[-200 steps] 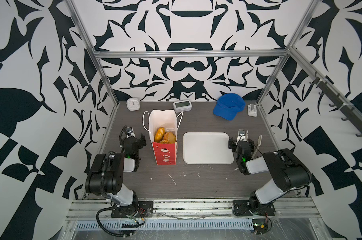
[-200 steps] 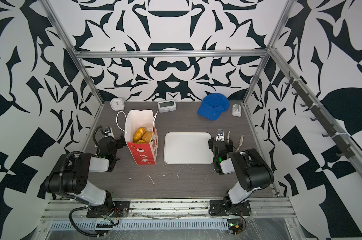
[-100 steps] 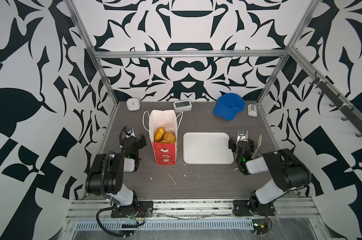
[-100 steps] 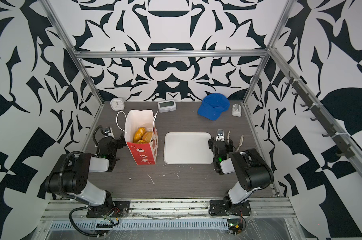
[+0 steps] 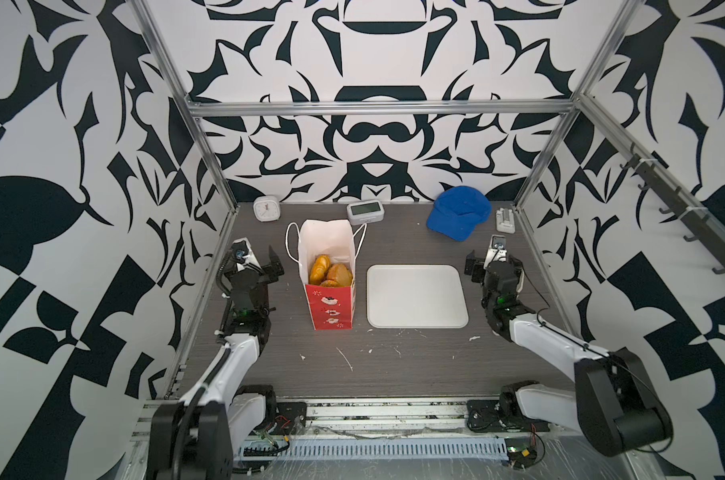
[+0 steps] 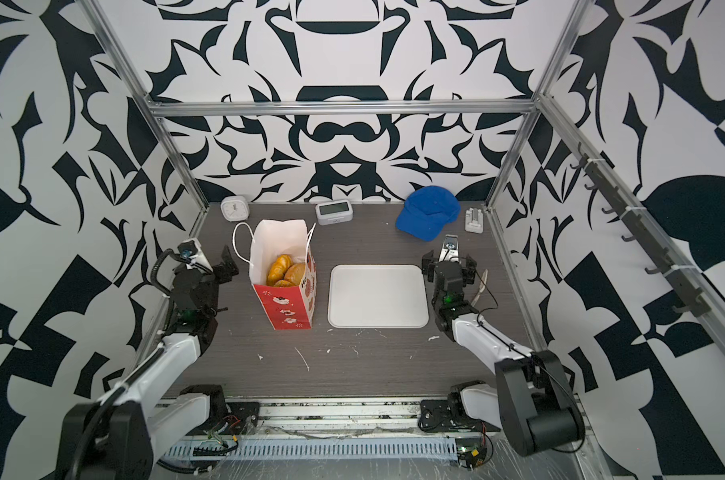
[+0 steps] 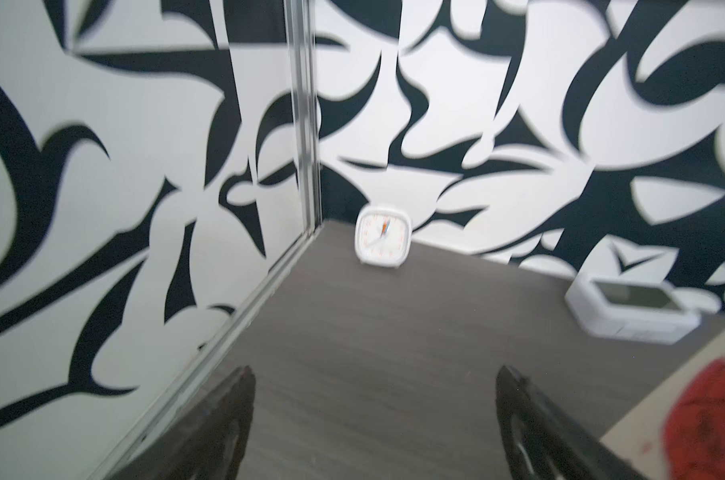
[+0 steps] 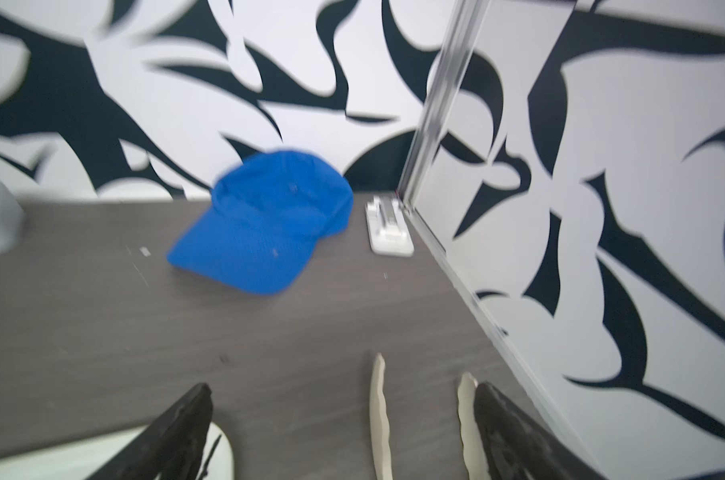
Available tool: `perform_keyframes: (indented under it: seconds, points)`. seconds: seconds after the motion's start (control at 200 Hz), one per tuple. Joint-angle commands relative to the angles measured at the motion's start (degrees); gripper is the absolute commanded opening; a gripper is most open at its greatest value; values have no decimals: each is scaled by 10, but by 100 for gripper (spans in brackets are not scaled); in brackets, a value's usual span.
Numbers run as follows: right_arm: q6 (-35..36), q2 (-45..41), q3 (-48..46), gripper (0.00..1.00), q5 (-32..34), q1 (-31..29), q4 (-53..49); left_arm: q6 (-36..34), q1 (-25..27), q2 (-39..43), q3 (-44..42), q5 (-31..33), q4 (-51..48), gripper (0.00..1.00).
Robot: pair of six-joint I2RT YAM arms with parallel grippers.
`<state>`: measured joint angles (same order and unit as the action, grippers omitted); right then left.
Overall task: Take the fake bread out of the paper bag
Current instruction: 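Reach the left gripper to the bag rim while the right moves toward the tongs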
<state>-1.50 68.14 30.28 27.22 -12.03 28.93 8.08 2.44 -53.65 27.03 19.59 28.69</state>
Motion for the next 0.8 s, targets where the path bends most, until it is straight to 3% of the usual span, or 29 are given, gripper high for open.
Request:
perform_keyframes:
  seconds: [0.0, 0.16, 0.23, 0.48, 0.56, 0.795]
  points:
    - [-39, -40, 53, 100, -40, -7, -135, 87, 13, 101, 60, 1, -200, 90]
    - [-70, -58, 49, 98, -69, -9, -165, 184, 16, 224, 111, -77, -332, 86]
    - [-80, -54, 45, 98, -74, -9, -165, 203, 16, 246, 140, -128, -384, 77]
    - [-93, 1, 46, 98, -107, -9, -141, 235, 18, 174, 227, -322, -489, 76]
    - [-95, 16, 50, 98, -112, -9, -139, 231, 27, 146, 234, -334, -498, 76]
    - [-92, 29, 55, 99, -113, -9, -139, 187, 103, 78, 261, -265, -533, 75]
